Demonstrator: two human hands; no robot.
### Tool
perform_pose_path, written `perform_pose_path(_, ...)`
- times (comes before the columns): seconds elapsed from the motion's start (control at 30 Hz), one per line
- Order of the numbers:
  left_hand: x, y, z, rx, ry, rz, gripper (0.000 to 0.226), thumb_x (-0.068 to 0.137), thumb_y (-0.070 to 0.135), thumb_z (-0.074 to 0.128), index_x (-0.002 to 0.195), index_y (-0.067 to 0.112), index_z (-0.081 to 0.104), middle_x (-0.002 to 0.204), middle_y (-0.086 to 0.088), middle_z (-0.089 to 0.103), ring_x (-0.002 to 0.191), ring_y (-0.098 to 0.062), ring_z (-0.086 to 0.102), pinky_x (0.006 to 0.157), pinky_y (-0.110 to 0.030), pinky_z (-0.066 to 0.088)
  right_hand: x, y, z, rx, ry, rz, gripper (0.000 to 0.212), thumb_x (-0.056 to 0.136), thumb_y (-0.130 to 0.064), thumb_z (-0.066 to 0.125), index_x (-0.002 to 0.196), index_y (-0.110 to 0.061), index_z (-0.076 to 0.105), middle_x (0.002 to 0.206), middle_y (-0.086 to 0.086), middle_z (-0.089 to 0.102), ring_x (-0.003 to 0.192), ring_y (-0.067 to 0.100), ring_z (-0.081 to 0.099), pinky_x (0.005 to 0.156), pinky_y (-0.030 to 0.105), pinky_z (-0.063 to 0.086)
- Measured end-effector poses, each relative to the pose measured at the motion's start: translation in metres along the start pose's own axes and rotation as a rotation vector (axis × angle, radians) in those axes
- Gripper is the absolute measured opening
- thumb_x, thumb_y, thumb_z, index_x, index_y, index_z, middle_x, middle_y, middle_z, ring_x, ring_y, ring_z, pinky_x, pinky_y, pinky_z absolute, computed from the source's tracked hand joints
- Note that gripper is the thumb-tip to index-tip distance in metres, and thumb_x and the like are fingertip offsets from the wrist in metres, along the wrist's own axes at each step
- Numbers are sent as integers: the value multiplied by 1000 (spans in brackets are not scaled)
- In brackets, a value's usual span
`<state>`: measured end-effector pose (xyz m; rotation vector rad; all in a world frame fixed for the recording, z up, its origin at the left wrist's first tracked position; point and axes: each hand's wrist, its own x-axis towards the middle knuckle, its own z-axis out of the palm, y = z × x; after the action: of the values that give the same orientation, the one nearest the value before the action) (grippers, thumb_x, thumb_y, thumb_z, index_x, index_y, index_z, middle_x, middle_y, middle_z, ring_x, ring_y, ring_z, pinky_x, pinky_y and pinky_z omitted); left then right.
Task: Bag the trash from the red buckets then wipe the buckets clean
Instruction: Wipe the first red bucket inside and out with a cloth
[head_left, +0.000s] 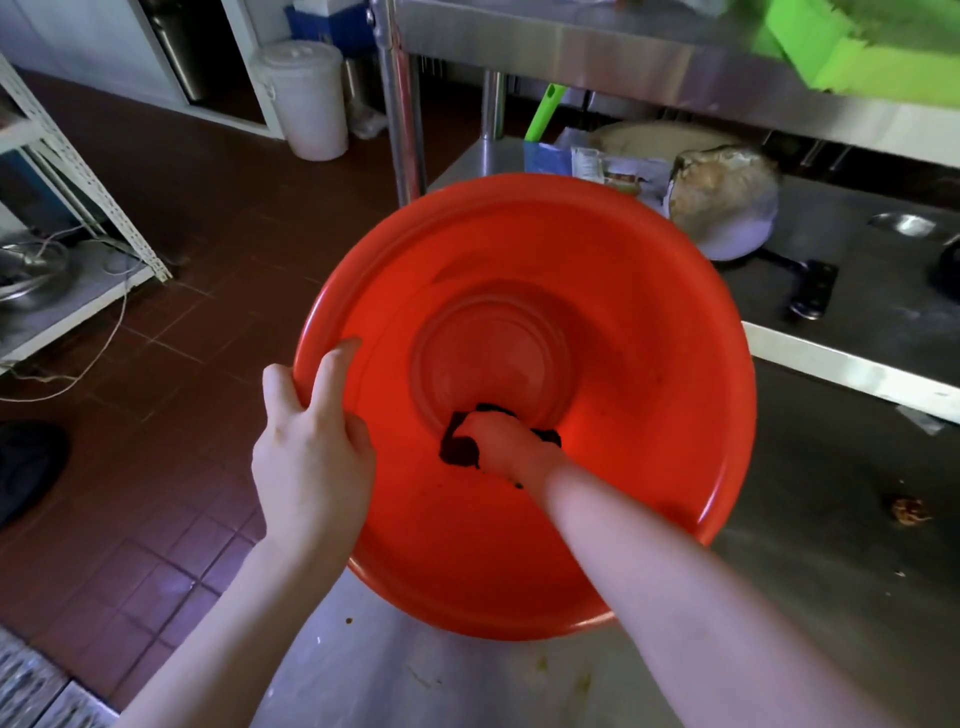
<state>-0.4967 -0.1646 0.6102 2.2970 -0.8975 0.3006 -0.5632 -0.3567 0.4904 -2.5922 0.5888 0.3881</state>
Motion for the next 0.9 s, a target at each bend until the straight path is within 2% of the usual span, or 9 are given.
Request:
perform_pose_path(0.07,0,-2,-1,-21,-18,-9,65,80,-5,53,135,29,48,103,-14,39,45,-23,39,48,-29,31,-24,-10,-14,158,65,-26,21,86,-5,56,101,-10,70,103,11,70,98,27,66,81,30,49)
perform_pose_path(0.27,6,-5,-12,-89,-150,-49,67,82,1,50,137,38,36,110,-13,36,51,-23,41,55,-34,41,-114,-34,-51,250,525,-151,58,72,15,49,124,-6,63,134,10,57,127,24,51,109,21,30)
perform_pose_path(0.4,5,-1,-23,-139,-230,-81,73,81,4,52,144,34,32,120,-16,36,58,-22,41,61,-34,39,-175,-47,-71,247,780,-121,56,82,10,54,132,-12,58,138,-2,52,128,9,46,108,12,30)
perform_pose_path(0.5,13,-2,-29,-121,-290,-158,76,83,8,55,149,31,25,127,-19,34,58,-15,36,52,-28,32,-205,-58,-78,242,910,-121,49,85,7,58,132,-7,57,136,2,54,125,7,47,104,7,30)
perform_pose_path(0.6,24,-5,-36,-73,-404,-221,73,85,14,56,150,25,25,134,-20,29,60,-21,41,54,-31,38,-221,-68,-80,234,999,-134,49,85,8,58,132,-6,56,134,4,55,125,6,47,105,11,33)
perform_pose_path(0.67,26,-6,-38,-60,-465,-225,68,86,21,58,148,22,30,136,-19,24,80,-33,53,72,-40,47,-227,-76,-82,259,1075,-132,47,86,6,58,132,-5,56,135,4,55,127,9,48,106,21,38)
perform_pose_path(0.77,17,-7,-40,42,-394,-92,60,88,46,56,142,25,43,152,-14,13,132,-43,27,108,-51,30,-235,-85,-85,298,1181,-144,44,89,4,58,132,-5,54,133,4,56,126,11,49,106,28,42)
perform_pose_path(0.83,2,-6,-42,67,-295,151,52,91,59,48,134,32,55,159,-8,14,145,-34,9,117,-52,9,-241,-87,-88,321,1235,-145,42,90,2,58,132,-6,54,131,3,56,125,11,51,106,28,42)
perform_pose_path(0.9,-17,-2,-45,43,-305,458,51,93,64,39,124,33,65,154,-3,33,147,-27,14,117,-51,1,-249,-87,-91,355,1272,-113,40,92,1,57,131,-5,54,128,2,57,123,12,52,105,27,41)
